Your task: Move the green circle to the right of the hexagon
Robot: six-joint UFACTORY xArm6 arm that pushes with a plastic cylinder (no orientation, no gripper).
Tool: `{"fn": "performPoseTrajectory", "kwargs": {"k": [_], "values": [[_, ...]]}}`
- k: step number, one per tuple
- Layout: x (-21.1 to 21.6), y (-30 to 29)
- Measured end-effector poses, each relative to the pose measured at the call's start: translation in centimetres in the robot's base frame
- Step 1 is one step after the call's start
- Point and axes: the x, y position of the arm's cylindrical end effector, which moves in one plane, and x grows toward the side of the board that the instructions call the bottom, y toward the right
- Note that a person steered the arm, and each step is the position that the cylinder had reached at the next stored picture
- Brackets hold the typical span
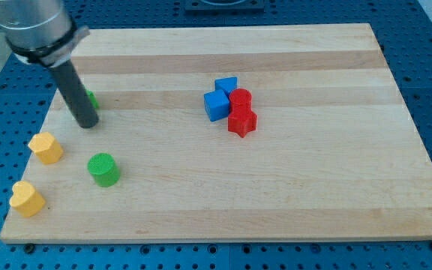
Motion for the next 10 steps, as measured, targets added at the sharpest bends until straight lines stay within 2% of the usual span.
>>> {"fn": "performPoseTrajectory", "kwargs": {"k": [1, 3, 4, 5, 7, 9, 10], "values": [[1.0, 4.2], [9.9, 12.3], [13.8, 11.5], [15.6, 9.6], [15.0, 5.2], [11.9, 5.2], [12.0, 5.0]]}}
